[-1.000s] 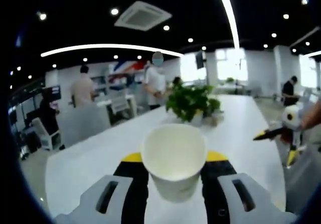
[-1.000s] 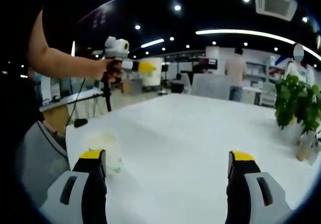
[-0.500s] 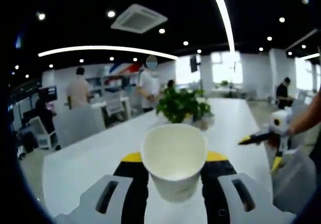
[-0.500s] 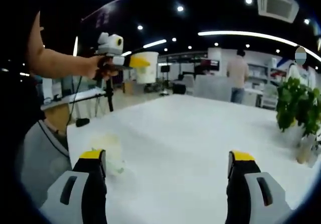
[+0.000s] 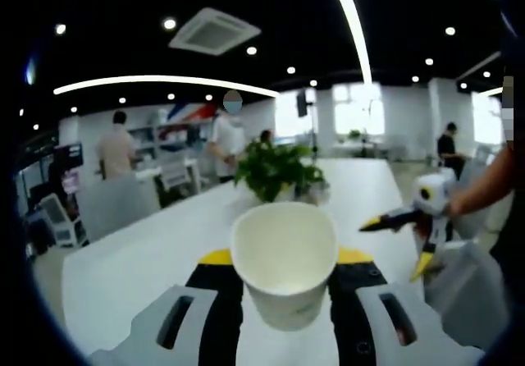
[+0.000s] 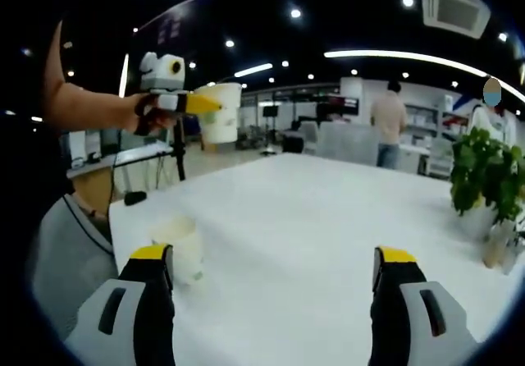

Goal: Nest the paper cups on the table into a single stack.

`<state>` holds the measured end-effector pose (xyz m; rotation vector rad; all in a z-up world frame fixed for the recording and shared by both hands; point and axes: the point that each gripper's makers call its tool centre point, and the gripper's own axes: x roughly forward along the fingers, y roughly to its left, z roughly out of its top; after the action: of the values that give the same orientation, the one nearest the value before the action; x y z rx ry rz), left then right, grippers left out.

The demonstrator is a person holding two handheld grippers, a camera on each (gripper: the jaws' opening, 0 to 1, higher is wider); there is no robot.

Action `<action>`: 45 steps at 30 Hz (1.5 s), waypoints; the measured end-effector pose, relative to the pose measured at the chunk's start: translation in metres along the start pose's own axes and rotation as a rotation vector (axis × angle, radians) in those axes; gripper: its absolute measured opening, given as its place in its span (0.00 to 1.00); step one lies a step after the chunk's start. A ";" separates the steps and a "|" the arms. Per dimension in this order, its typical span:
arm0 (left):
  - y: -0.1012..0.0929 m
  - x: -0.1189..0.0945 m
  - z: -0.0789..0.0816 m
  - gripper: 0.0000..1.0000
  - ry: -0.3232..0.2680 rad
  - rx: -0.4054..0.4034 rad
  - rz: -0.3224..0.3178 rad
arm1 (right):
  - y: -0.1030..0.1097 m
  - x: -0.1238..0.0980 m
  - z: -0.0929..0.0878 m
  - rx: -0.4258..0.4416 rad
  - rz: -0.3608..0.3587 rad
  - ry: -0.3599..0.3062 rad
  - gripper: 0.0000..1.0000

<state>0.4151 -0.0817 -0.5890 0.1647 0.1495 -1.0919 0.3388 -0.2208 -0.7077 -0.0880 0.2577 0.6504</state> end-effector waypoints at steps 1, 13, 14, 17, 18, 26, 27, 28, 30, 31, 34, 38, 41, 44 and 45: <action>-0.004 0.000 0.000 0.39 -0.001 0.001 -0.005 | 0.000 0.000 0.001 -0.001 0.000 -0.001 1.00; -0.050 -0.008 -0.002 0.40 0.024 0.032 -0.058 | 0.002 -0.004 0.000 0.002 -0.002 -0.007 1.00; -0.053 -0.009 -0.002 0.40 0.022 0.033 -0.063 | 0.002 -0.004 0.000 0.005 -0.003 -0.008 1.00; -0.062 -0.013 -0.003 0.40 0.025 0.031 -0.074 | 0.002 -0.005 -0.001 0.009 -0.005 -0.008 1.00; -0.063 -0.013 -0.003 0.40 0.027 0.029 -0.074 | 0.002 -0.005 -0.002 0.009 -0.004 -0.008 1.00; -0.081 -0.025 -0.001 0.40 0.018 -0.010 -0.080 | 0.001 -0.005 -0.002 0.015 -0.006 -0.011 1.00; -0.083 -0.025 -0.001 0.40 0.018 -0.011 -0.080 | 0.001 -0.005 -0.002 0.017 -0.007 -0.011 1.00; -0.085 -0.026 -0.002 0.40 0.017 -0.011 -0.077 | 0.001 -0.005 -0.003 0.018 -0.007 -0.011 1.00; -0.089 -0.026 -0.006 0.40 0.021 -0.013 -0.069 | 0.002 -0.004 -0.004 0.019 -0.004 -0.010 1.00; -0.091 -0.026 -0.007 0.40 0.023 -0.012 -0.068 | 0.003 -0.003 -0.004 0.019 -0.003 -0.011 1.00; -0.093 -0.027 -0.006 0.40 0.019 -0.004 -0.057 | 0.005 -0.002 -0.005 0.020 0.002 -0.010 1.00; -0.096 -0.027 -0.005 0.40 0.015 -0.018 -0.062 | 0.005 -0.002 -0.005 0.022 0.005 -0.009 1.00; -0.097 -0.027 -0.007 0.40 0.016 -0.027 -0.060 | 0.005 -0.001 -0.006 0.021 0.008 -0.009 1.00; -0.097 -0.027 -0.010 0.40 0.013 -0.031 -0.050 | 0.006 0.000 -0.005 0.022 0.009 -0.009 1.00; -0.097 -0.027 -0.011 0.40 0.013 -0.034 -0.046 | 0.006 0.000 -0.006 0.023 0.009 -0.010 1.00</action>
<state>0.3158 -0.0998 -0.6004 0.1386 0.1836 -1.1341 0.3342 -0.2168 -0.7132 -0.0618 0.2559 0.6568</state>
